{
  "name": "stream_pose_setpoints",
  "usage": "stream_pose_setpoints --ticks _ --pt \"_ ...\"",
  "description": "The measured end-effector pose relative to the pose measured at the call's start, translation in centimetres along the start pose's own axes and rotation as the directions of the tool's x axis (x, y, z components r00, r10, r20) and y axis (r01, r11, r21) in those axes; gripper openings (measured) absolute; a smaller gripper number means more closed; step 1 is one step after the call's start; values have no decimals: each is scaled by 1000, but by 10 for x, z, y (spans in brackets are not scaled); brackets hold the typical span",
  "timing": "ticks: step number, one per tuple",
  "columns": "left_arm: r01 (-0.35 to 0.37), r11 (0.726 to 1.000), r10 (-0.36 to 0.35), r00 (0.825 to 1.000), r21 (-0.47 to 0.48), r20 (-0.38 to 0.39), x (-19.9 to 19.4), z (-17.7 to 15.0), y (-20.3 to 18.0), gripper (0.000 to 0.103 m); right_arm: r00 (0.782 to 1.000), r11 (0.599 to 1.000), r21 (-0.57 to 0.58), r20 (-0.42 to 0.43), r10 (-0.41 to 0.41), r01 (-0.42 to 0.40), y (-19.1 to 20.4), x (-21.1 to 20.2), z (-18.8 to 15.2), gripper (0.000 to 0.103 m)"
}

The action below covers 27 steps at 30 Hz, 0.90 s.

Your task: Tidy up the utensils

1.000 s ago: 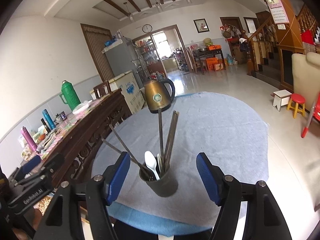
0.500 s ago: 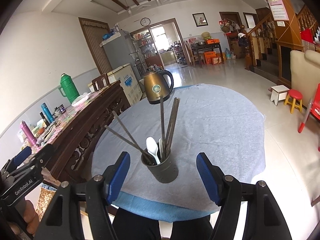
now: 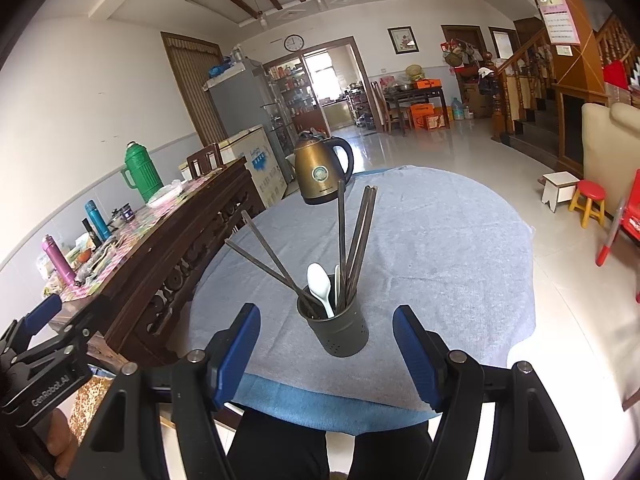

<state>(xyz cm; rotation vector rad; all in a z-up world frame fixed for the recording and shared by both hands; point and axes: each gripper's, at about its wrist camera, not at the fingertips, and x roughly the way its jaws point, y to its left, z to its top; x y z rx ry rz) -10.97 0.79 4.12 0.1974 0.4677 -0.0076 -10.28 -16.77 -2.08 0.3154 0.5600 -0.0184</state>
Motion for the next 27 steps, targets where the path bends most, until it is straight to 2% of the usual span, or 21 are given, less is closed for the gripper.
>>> stream_pose_setpoints --ticks 8,27 --pt "-5 1000 5 1000 25 9 -8 -4 1 99 1000 1000 -1 9 -6 6 7 0 -5 73" --pt "32 999 -33 999 19 10 -11 -3 -5 99 1000 1000 9 10 -5 5 5 -2 -5 73"
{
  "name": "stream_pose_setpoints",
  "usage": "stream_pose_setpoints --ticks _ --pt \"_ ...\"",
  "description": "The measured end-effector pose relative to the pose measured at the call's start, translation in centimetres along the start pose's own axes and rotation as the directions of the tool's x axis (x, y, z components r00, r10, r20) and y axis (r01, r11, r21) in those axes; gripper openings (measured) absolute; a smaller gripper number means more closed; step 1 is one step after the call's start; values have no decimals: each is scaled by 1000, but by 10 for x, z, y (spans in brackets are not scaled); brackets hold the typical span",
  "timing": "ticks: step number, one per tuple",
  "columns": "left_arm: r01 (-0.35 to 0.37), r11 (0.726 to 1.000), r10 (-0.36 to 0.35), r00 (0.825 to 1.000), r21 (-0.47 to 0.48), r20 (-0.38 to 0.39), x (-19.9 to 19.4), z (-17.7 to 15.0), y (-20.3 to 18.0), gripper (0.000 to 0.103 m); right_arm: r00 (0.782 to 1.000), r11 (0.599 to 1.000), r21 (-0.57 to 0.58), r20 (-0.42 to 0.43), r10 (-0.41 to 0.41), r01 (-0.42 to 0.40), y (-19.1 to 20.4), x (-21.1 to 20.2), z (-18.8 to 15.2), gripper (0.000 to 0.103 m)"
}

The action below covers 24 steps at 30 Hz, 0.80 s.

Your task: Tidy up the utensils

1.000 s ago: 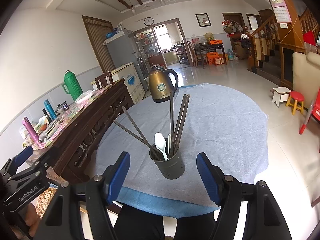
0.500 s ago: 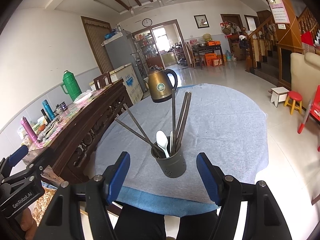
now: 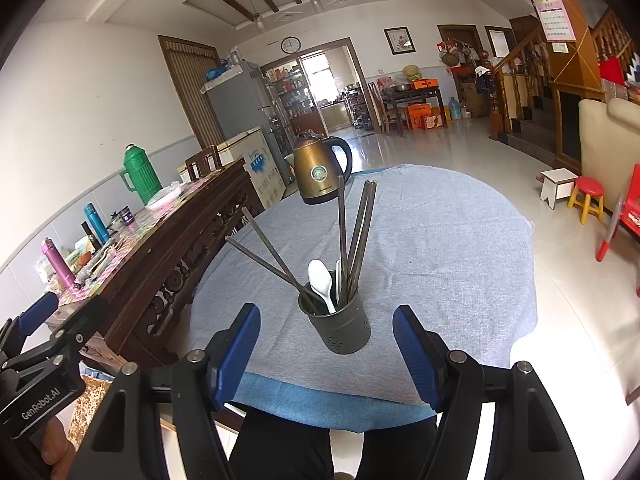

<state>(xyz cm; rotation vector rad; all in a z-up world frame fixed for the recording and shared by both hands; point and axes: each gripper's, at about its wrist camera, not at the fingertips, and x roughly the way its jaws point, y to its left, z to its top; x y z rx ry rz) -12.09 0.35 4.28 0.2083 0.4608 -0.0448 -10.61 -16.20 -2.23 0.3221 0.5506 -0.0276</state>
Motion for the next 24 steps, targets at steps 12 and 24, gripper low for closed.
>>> stream_pose_setpoints --ticks 12,24 --pt "-7 1000 7 1000 -5 0 -1 0 1 99 1000 1000 -3 3 3 -3 1 -1 -1 73" --pt "-8 1000 7 1000 -13 -3 1 -1 3 99 1000 1000 -4 4 4 -4 2 0 -1 73"
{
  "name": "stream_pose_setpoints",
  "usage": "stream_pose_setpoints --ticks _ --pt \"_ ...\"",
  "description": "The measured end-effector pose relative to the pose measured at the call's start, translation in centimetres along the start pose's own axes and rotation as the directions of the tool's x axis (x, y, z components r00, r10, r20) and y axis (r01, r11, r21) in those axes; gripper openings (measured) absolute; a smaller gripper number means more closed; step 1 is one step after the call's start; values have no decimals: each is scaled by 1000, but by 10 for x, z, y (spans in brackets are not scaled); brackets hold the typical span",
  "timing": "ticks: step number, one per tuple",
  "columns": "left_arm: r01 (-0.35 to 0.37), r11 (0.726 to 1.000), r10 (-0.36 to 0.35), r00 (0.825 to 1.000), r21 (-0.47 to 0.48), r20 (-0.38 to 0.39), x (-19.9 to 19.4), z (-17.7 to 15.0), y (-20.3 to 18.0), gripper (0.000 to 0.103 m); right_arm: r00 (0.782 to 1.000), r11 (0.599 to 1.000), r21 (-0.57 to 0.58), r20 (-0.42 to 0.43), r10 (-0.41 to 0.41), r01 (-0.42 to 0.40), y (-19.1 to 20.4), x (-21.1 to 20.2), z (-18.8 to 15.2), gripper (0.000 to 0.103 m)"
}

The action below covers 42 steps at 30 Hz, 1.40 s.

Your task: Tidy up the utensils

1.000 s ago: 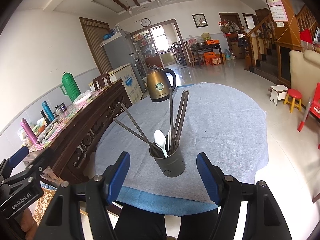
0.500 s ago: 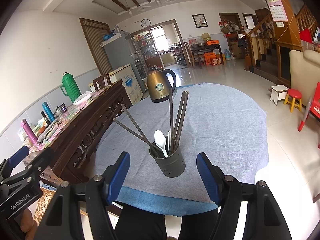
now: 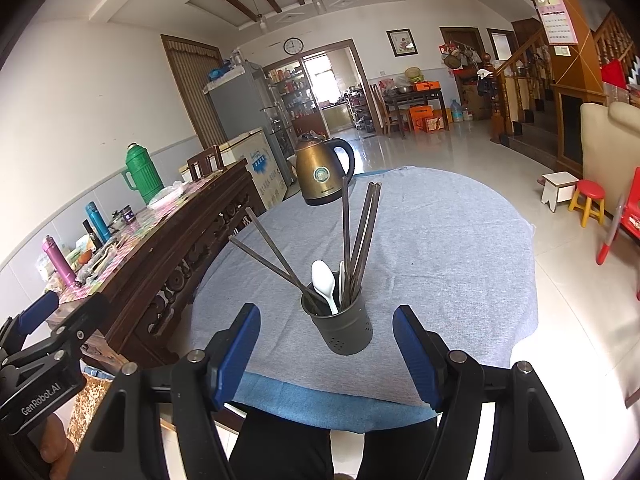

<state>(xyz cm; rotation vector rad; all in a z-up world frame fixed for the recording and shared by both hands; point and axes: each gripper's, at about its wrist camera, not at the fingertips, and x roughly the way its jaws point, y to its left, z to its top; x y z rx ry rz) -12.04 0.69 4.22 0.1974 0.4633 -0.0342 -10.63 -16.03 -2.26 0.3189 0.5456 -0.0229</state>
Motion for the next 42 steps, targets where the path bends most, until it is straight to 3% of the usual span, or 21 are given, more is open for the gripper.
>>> stream_pose_setpoints --ticks 19,42 --pt "-4 1000 4 1000 -2 -7 3 -2 2 99 1000 1000 -22 16 -9 10 1 -3 0 73" --pt "-15 998 13 999 -61 -38 12 -12 22 99 995 989 -134 85 -57 69 25 -13 8 73"
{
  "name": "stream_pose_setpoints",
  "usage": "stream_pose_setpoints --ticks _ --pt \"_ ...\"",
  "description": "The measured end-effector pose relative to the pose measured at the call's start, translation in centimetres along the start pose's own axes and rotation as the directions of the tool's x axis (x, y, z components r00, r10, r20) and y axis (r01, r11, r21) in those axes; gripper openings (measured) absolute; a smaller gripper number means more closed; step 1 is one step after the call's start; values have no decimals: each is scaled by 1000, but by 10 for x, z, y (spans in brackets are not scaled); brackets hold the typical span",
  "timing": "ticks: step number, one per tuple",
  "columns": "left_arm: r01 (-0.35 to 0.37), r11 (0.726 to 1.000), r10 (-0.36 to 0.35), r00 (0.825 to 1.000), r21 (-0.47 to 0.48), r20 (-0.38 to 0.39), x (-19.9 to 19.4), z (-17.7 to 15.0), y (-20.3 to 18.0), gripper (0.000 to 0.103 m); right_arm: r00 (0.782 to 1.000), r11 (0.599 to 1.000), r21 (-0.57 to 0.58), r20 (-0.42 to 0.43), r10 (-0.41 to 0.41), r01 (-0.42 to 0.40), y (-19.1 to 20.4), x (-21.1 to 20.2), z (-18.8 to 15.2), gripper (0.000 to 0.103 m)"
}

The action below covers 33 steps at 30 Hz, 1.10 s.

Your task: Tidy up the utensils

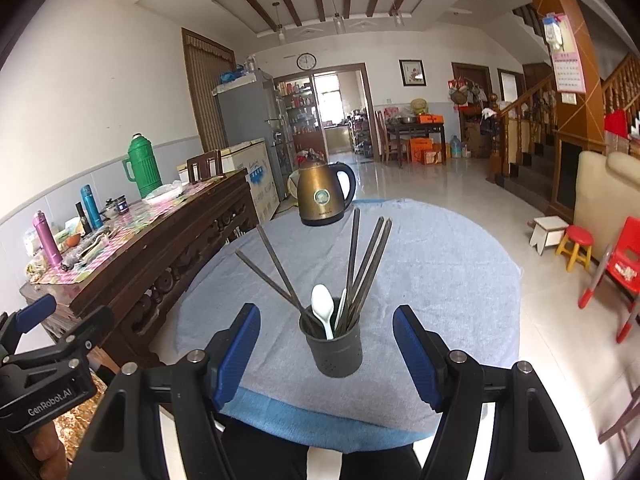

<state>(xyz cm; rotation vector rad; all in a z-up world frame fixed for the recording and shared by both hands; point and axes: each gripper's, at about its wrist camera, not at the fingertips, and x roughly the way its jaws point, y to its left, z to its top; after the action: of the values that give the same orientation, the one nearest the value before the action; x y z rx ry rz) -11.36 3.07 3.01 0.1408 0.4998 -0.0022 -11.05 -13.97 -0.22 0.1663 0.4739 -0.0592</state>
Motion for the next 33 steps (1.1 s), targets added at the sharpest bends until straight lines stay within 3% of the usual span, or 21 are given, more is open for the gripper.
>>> stream_pose_setpoints --ticks 33 --pt "-5 998 3 999 -62 -34 11 -8 24 99 1000 997 -71 -9 -11 10 23 2 -5 74"
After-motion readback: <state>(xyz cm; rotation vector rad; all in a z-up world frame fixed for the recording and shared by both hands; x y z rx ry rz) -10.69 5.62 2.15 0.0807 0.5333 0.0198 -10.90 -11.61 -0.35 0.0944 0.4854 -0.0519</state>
